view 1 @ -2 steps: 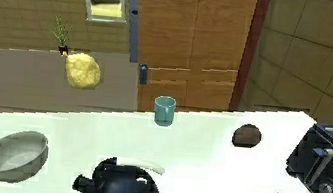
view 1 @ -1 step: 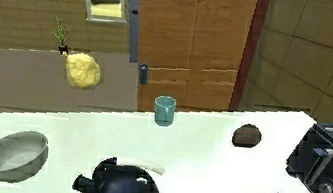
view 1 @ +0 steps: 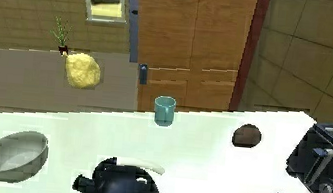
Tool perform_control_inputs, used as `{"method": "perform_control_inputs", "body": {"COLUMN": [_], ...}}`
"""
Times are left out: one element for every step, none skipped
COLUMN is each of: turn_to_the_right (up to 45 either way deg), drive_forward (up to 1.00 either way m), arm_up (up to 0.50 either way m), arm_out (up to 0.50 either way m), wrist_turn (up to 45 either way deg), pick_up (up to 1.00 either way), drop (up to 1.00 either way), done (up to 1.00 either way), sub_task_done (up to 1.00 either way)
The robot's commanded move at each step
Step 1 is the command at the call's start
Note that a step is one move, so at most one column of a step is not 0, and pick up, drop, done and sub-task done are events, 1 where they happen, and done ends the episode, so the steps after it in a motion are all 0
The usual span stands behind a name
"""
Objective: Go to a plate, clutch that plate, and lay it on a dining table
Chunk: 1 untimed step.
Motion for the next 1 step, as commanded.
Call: {"method": "perform_control_inputs", "body": {"turn_to_the_right": [0.0], "drive_forward": [0.0], "arm_up": [0.04], "arm_out": [0.0], "wrist_turn": [0.0], "pick_up": [0.0], "drop": [0.0], "done": [0.0], "sub_task_done": [0.0]}}
